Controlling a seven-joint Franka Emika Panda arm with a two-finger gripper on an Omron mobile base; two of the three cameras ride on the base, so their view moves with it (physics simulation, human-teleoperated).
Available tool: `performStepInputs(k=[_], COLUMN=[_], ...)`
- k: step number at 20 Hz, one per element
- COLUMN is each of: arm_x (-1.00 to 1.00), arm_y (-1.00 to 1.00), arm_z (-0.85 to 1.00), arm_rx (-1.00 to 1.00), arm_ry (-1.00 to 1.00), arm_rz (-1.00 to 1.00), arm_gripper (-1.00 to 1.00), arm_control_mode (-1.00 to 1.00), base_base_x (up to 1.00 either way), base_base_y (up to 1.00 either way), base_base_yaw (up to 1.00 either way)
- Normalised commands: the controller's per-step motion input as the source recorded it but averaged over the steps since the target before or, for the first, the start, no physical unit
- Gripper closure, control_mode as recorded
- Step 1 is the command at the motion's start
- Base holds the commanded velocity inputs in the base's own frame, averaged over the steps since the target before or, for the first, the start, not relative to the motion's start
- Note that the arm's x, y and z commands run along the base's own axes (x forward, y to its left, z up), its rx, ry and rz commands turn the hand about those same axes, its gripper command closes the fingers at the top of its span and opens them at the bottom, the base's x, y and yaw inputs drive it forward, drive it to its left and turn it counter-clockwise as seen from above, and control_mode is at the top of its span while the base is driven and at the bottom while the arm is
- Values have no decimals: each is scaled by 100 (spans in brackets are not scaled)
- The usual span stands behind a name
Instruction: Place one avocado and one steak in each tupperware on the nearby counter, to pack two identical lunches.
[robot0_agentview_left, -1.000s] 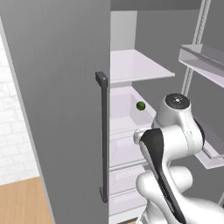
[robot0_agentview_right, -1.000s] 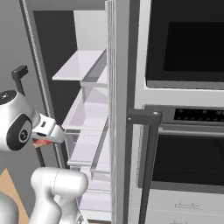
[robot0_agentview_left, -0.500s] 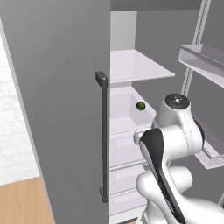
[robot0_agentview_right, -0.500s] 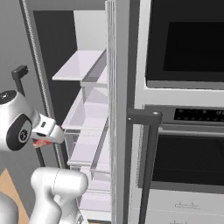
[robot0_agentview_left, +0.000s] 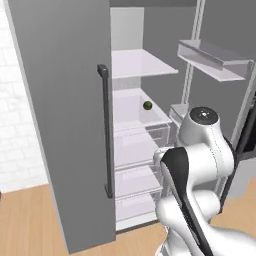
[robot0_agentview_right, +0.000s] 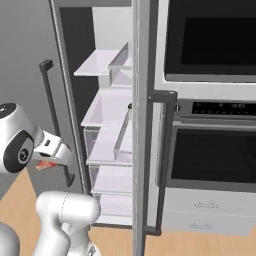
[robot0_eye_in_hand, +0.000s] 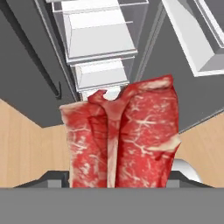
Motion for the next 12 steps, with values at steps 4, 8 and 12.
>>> performStepInputs(k=[4,8,12], arm_x=[0,0,0], arm_y=[0,0,0], arm_z=[0,0,0], arm_rx=[0,0,0], arm_ry=[0,0,0], arm_rz=[0,0,0], arm_gripper=[100,100,100], arm_control_mode=[100,100,100], base_base_x=[-99,-100,-51], base_base_y=[0,-17,-87], base_base_yaw=[0,-5,-43])
